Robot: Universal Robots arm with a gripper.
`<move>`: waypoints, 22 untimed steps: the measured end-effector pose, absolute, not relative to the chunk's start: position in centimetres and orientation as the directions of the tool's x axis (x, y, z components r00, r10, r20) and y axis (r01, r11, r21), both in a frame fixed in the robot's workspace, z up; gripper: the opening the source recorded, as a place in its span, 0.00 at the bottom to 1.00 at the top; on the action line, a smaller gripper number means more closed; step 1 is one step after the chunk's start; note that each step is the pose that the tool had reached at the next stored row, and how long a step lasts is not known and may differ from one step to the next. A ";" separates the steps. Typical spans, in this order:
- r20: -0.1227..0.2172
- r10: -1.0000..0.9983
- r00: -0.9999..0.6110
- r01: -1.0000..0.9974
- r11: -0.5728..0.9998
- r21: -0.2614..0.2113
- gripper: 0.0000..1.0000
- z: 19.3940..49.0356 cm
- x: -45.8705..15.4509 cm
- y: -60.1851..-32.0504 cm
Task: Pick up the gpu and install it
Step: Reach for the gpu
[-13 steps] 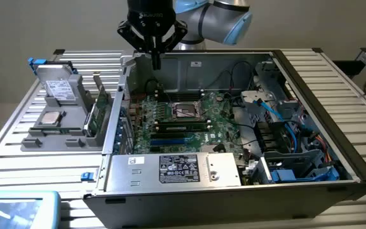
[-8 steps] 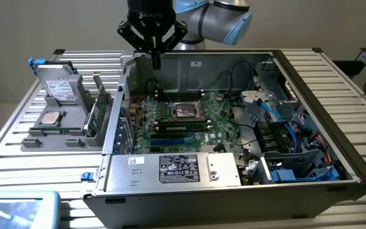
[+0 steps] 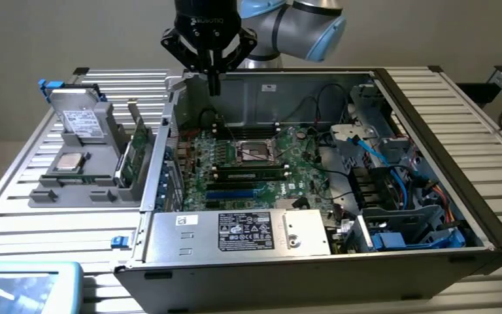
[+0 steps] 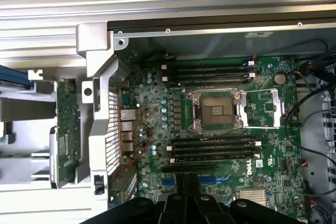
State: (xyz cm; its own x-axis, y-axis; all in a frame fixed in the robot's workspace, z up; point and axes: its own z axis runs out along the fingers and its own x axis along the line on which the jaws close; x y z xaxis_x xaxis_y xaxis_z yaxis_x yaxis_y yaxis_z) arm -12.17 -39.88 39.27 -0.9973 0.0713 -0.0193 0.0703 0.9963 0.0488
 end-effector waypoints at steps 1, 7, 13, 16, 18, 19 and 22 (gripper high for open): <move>-0.019 0.071 -0.997 0.070 0.996 0.049 0.12 39.3 -12.2 -39.9; -0.031 0.071 -0.997 0.070 0.996 0.050 0.12 39.2 -14.4 -39.9; -0.032 0.071 -0.997 0.070 0.996 0.050 0.12 39.2 -17.1 -39.8; -0.032 0.071 -0.997 0.070 0.996 0.050 0.12 39.2 -18.5 -39.7; -0.032 0.071 -0.997 0.069 0.996 0.050 0.12 39.1 -19.4 -39.7; -0.032 0.071 -0.997 0.070 0.996 0.050 0.12 39.1 -19.9 -39.6; -0.032 0.071 -0.997 0.070 0.996 0.050 0.12 39.0 -21.2 -39.6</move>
